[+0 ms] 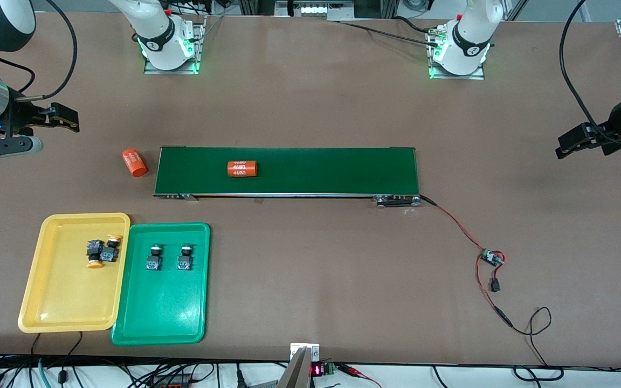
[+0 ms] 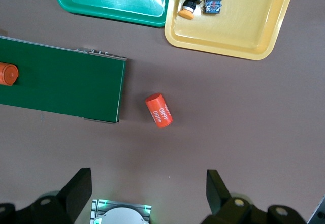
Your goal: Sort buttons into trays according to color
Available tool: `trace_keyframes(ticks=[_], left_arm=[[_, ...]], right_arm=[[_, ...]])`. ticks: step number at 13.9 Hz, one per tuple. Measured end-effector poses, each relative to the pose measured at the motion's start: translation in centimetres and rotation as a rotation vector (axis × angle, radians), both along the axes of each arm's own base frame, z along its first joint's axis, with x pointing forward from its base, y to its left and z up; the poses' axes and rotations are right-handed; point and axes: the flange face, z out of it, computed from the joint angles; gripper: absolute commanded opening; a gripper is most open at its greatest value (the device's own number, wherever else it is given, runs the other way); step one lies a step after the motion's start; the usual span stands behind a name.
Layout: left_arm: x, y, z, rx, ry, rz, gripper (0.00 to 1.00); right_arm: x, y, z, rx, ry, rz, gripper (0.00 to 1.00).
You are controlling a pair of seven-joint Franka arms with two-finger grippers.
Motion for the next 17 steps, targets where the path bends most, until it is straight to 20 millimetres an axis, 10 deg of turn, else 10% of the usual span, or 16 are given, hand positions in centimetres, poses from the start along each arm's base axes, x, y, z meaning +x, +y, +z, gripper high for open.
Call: trace_keyframes(ticks=[17], left_arm=[[0.0,0.2,0.0,0.000,0.000,0.004,1.00]], right_arm=[[2.4,2.1,1.2,0.016,-0.002,0.031,1.00]])
